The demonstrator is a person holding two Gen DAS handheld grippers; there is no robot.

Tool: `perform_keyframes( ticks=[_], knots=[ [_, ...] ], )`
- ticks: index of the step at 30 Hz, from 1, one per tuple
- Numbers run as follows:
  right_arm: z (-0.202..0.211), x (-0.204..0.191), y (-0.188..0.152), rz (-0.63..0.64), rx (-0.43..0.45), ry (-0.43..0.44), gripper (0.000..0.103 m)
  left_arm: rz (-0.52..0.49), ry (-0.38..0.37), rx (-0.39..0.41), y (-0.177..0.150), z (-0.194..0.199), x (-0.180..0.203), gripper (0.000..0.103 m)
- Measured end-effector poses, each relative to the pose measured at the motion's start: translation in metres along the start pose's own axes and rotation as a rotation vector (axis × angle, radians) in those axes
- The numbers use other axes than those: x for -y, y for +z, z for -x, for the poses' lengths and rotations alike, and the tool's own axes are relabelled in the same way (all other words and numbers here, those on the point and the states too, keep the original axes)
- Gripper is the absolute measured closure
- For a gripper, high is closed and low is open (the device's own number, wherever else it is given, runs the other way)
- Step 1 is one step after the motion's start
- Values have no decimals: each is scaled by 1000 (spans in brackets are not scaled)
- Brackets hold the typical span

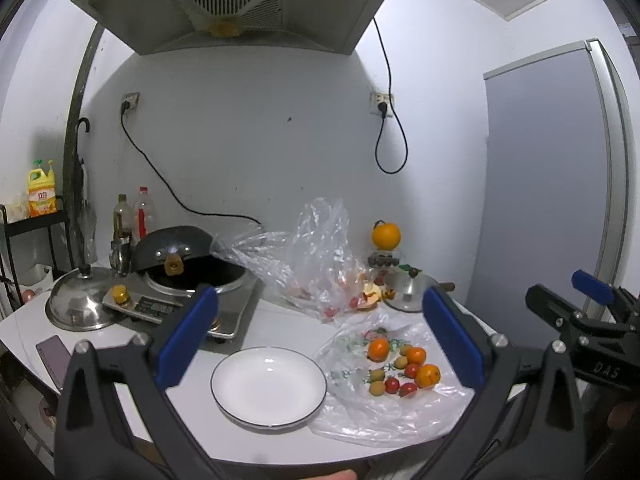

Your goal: Organize fruits

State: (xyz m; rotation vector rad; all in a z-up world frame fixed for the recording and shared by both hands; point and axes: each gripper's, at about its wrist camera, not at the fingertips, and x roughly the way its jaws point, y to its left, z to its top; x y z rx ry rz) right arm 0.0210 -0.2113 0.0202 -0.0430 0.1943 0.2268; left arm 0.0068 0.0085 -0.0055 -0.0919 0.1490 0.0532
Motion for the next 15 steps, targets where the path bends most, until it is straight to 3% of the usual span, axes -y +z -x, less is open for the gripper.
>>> perform_keyframes(
  ticks=[15],
  knots=[
    [0,0,0,-2,-3,0,0,5,-6,-9,-2,-1,1,0]
  ],
)
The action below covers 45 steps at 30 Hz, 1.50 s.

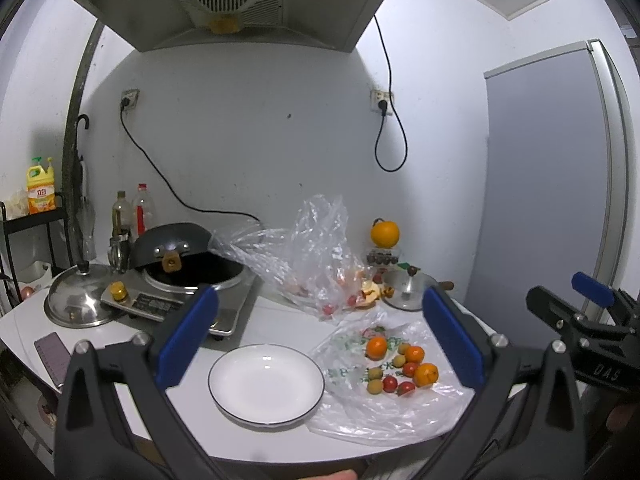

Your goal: Organize fruits

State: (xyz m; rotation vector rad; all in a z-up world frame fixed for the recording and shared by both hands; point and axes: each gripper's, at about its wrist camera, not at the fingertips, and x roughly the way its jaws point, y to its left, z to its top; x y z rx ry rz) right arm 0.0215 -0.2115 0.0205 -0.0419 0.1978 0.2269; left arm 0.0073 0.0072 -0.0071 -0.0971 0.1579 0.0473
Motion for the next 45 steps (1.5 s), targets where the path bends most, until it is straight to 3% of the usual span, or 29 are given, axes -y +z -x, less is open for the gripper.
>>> perform_keyframes(
  ticks=[23,33,45],
  knots=[
    [-10,0,-6,11,-27,-2,0,7,6,-29,-5,-12,-1,0],
    [-56,18,-35,-12,-148,-25,0,-2,16,-165,-36,-68,-9,0],
    [-111,47,-66,-28,-273,-37,1,-83,-40,-321,-76,-139,22,0]
  ],
)
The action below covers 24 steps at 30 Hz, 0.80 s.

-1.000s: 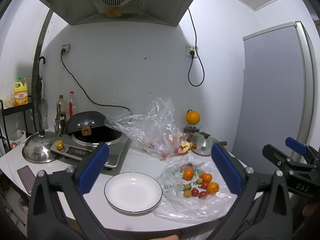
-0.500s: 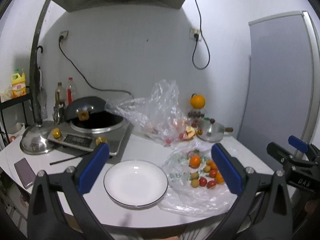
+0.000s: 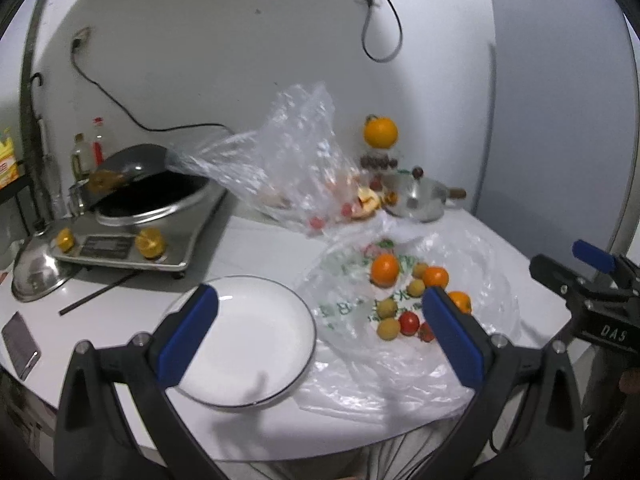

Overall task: Organize fruits
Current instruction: 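Move the left tool to a yellow fruit while the right tool reaches an orange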

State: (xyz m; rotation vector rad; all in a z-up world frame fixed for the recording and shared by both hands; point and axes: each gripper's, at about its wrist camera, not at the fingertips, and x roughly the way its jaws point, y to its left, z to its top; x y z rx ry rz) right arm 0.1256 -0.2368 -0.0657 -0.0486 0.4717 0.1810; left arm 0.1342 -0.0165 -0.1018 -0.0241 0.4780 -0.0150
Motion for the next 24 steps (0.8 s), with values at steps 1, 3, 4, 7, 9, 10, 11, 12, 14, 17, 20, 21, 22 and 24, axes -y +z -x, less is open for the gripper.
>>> perform_keyframes(
  ticks=[1,3,4,7,9,10,11,12,14,17,20,21,22,24],
  knots=[
    [-8,3,-2,1,-14,3,1,-15,-7,-15,-1,-11,5,0],
    [-16,6,-3,6,-27,7,1,-38,-22,-37,-3,-24,13,0],
    [-22,9,-4,11,-36,14,4,-57,-31,-52,-5,-34,19,0],
    [-38,17,-7,21,-62,20,7,-99,-52,-97,-9,-61,33,8],
    [-44,21,-7,20,-74,30,11,-120,-77,-113,-12,-72,41,10],
    [-49,23,-9,26,-77,36,13,-134,-86,-120,-13,-79,46,10],
    [-52,24,-10,31,-81,38,13,-148,-94,-130,-15,-84,50,10],
    [-56,26,-11,34,-86,46,13,-163,-106,-144,-17,-90,53,14],
    [-64,27,-15,36,-103,66,16,-191,-129,-179,-22,-103,59,24],
    [-75,28,-20,41,-132,92,25,-212,-160,-227,-27,-114,63,38],
    [-85,29,-24,43,-157,118,30,-246,-174,-248,-30,-121,68,43],
    [-89,30,-24,38,-163,128,31,-265,-175,-255,-32,-124,71,45],
    [-93,31,-25,34,-172,138,33,-287,-178,-268,-34,-128,74,47],
    [-100,31,-27,33,-184,154,38,-303,-182,-291,-39,-132,75,56]
  ],
)
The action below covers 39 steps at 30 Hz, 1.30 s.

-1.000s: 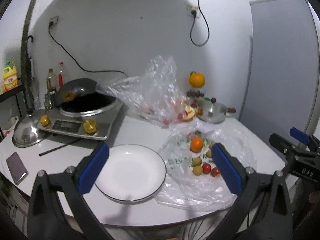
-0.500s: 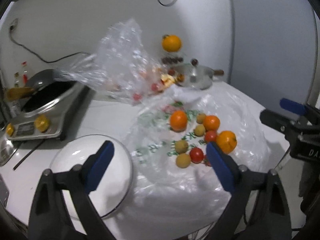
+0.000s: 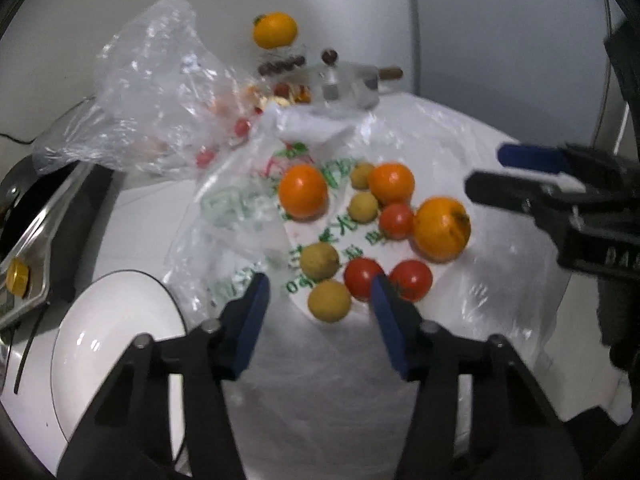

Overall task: Organize fruits
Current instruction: 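Move the left tool to a yellow fruit while the right tool reaches an orange, then grasp the yellow fruit with the left tool while the right tool grasps the orange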

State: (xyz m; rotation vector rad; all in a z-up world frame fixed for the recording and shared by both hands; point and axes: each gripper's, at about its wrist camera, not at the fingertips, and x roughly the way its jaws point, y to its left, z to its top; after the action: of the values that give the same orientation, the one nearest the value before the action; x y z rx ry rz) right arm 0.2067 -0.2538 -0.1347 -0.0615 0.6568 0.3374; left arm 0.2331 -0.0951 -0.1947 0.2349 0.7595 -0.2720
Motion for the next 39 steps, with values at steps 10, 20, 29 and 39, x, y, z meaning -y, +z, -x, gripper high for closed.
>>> perform_keyframes(
  ticks=[10,20,29,39],
  knots=[
    [-24,0,-5,-9,-70,77,40,-100,-12,-35,-6,-19,7,62],
    [-40,-4,-12,-16,-139,121,50,-86,-89,-47,-9,-20,-2,75],
    [-39,-7,-12,-4,-138,116,55,-39,-140,-16,-10,-14,-8,76],
    [-21,-18,0,33,-88,86,55,-1,-139,55,-4,12,-16,76]
  ],
)
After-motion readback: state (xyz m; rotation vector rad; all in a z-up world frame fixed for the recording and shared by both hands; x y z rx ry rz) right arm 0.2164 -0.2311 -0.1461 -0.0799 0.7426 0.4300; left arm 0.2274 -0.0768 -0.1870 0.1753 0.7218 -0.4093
